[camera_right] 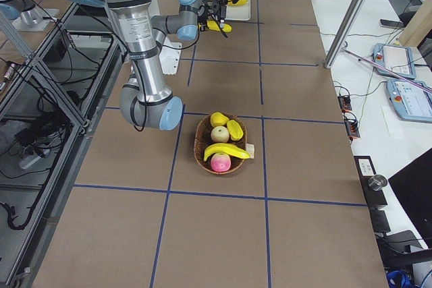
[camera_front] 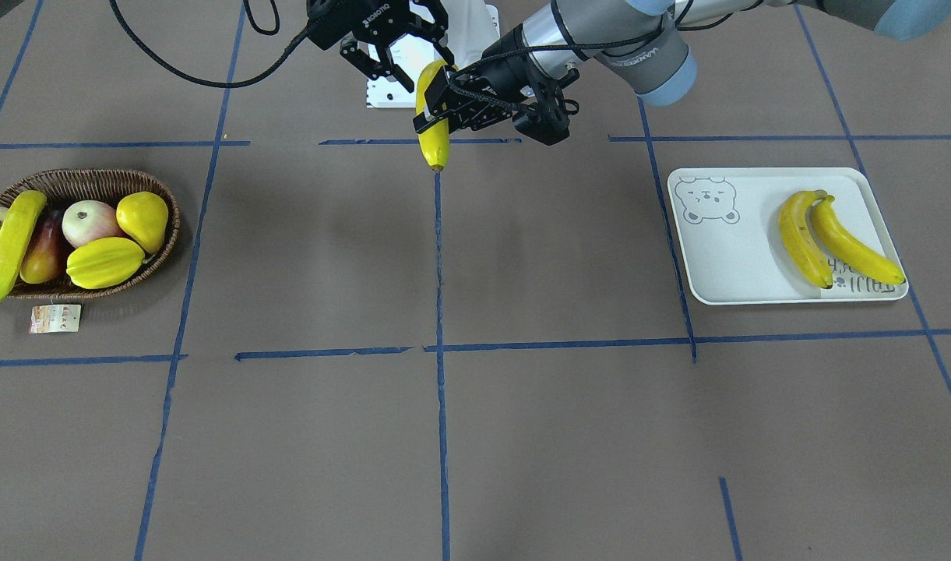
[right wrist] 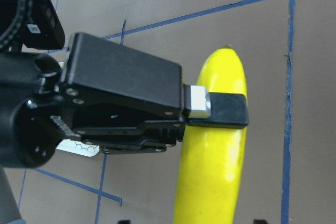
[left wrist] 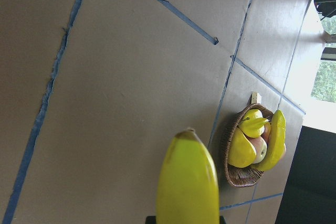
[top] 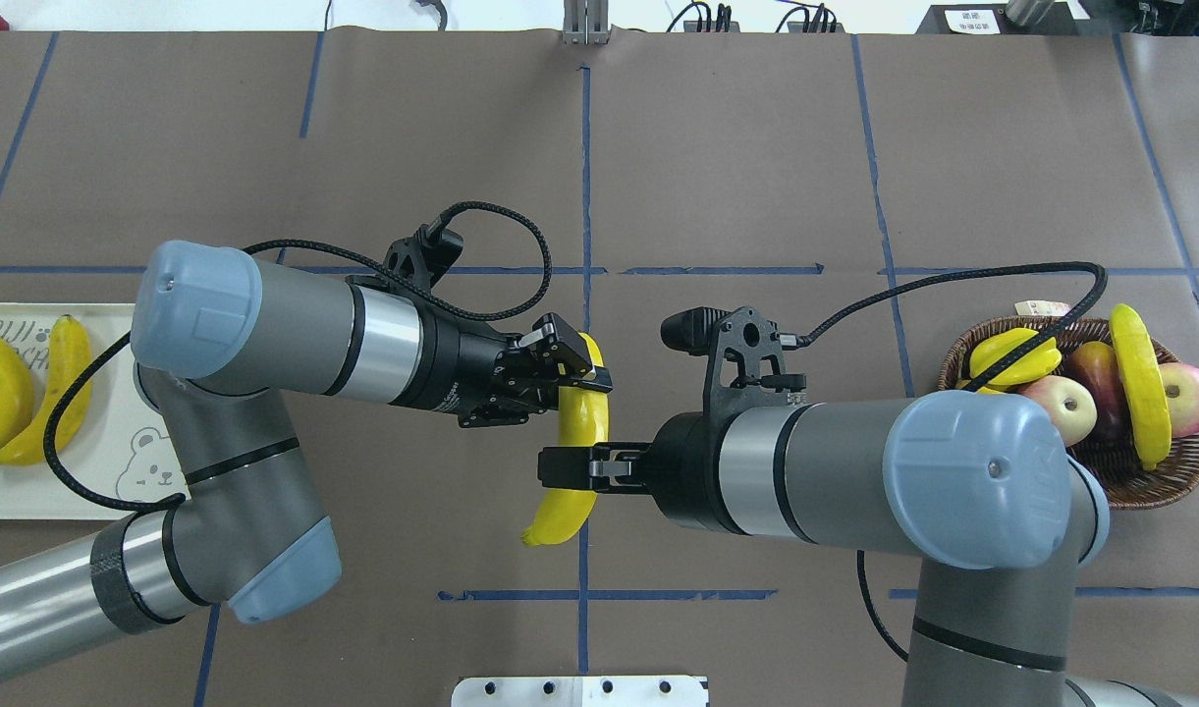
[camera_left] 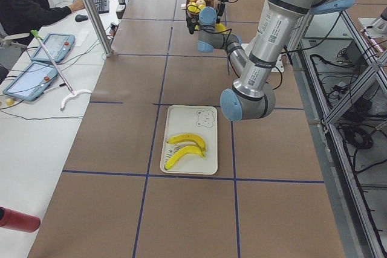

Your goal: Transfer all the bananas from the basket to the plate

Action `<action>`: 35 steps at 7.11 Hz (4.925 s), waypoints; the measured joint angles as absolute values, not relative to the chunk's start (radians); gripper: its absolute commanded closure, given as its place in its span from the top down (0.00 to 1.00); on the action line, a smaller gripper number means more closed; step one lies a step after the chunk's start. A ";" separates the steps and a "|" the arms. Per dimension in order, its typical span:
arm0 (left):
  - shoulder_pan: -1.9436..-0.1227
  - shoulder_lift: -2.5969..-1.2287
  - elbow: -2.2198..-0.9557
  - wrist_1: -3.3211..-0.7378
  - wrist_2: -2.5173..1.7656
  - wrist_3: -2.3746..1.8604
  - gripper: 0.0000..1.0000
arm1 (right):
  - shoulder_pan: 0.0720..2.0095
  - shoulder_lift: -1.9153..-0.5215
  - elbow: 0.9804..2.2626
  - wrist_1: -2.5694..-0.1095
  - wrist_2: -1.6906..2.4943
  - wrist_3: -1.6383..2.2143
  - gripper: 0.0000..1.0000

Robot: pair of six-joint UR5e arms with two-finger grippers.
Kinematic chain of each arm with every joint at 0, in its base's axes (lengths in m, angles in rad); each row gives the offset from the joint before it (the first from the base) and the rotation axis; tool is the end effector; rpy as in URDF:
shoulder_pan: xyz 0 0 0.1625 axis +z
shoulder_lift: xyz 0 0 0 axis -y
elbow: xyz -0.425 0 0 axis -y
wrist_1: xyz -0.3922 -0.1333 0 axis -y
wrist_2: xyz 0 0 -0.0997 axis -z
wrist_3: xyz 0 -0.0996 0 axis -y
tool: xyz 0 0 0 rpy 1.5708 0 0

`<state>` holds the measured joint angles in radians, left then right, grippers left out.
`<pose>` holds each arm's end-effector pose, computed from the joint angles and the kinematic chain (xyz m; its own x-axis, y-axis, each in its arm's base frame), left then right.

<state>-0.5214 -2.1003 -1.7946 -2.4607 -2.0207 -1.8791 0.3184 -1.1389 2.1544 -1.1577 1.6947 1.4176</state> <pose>0.4607 -0.3684 0.1551 -0.0818 -0.2682 -0.9599 0.0500 0.9608 -0.2727 -0.4338 -0.2704 0.1305 0.1627 -0.1058 0.9810 -0.1716 0.9760 0.1337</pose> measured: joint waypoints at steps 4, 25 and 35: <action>-0.585 -2.064 -1.779 -2.445 -2.035 -1.856 0.00 | 0.334 -1.149 2.168 -1.163 1.693 1.422 1.00; -0.877 -1.594 -1.998 -2.102 -2.130 -1.439 1.00 | 0.846 -1.778 2.175 -1.159 1.939 0.911 1.00; -0.808 -1.664 -2.009 -2.079 -2.122 -1.491 1.00 | 0.883 -1.833 2.037 -1.402 1.829 0.830 1.00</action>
<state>-0.8079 -1.6640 -2.0090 -2.0786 -2.1215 -1.4910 0.8833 -1.8330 2.0366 -1.4025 1.8288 0.8298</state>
